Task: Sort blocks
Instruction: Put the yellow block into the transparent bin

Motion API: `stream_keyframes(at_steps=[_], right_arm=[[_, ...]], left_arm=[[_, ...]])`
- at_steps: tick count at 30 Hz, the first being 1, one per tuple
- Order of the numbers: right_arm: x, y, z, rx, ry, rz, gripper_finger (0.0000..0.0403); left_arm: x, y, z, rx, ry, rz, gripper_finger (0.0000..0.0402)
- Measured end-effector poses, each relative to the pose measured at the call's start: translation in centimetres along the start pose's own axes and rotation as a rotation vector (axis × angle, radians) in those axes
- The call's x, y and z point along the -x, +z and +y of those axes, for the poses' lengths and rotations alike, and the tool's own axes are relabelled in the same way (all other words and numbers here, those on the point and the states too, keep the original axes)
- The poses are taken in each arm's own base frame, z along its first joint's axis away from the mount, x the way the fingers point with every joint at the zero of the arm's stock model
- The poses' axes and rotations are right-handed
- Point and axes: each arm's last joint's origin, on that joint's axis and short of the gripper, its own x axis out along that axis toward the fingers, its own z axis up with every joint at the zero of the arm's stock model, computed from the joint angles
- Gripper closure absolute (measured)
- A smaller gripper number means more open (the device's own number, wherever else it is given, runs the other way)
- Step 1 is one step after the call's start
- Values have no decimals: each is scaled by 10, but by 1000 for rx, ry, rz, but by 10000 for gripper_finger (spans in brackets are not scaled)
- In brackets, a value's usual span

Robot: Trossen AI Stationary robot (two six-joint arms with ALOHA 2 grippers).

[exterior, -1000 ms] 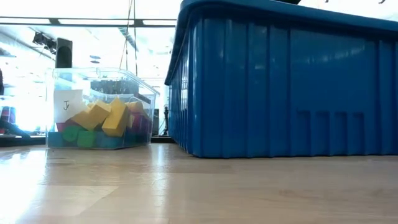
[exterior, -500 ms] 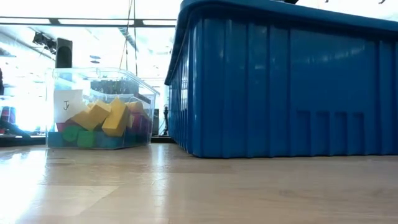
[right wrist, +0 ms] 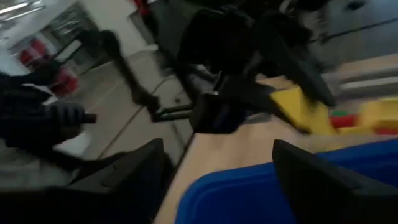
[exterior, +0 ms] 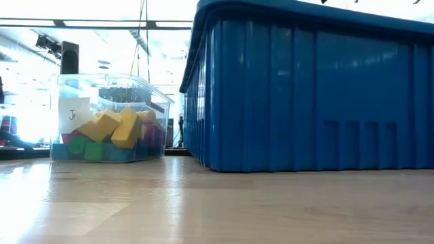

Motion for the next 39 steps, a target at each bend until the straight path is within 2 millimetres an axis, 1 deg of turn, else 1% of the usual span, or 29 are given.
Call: stream_keyframes(at_steps=[3,7,11,15,17,20,23,25,27,29,31,35,39], right_arm=[[16,6,-3,20,-90,-49,101],[31,12,-8,68,-226,-103,104],[40,14,-17,97,-342,-123,108],[45,15,-24,118,-439,-137,107],[47,15,-26,142,-479,-139,105],[50,16,-29,168,-513,-136,106],[51,14,-30,152,-531,-121,107],[51,10,-31,115,-534,-88,107],[51,8,-32,99,-547,-71,108],[56,7,-35,109,-593,-61,109],[64,7,-40,112,-703,-59,110],[85,6,-49,96,-1012,-47,110],[109,0,-61,68,-1306,49,110]], left_arm=[[8,-17,18,110,19,166,311],[20,-45,38,290,30,384,311],[30,-74,50,391,36,629,311],[35,-93,55,445,60,807,311],[33,-101,54,475,91,843,295],[29,-110,53,513,133,874,236],[26,-113,57,543,166,879,176],[23,-111,60,570,179,864,144],[21,-103,67,612,176,813,120],[20,-91,75,661,178,721,105],[14,-76,82,727,196,583,98],[-4,-57,94,833,212,366,95],[-31,-58,101,916,223,300,95]])
